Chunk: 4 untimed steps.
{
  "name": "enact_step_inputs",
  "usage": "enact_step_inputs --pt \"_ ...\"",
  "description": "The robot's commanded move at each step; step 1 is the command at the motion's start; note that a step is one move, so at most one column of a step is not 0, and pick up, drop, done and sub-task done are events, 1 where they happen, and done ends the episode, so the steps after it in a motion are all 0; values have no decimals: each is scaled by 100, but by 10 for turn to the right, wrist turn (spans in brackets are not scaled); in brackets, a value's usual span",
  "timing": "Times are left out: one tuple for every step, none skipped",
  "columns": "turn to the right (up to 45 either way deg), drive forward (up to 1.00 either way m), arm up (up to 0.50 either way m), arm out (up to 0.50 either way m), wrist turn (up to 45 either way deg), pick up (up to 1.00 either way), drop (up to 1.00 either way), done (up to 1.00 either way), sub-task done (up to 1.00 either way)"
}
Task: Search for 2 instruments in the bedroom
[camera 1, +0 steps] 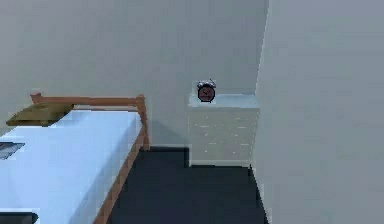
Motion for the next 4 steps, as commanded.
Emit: enact_step_inputs --pt "0 85 0 0 0 0 0 0 0" --pt "0 0 0 0 0 0 0 0 100" --pt "450 0 0 0 0 0 0 0 0" --pt "450 0 0 0 0 0 0 0 0"
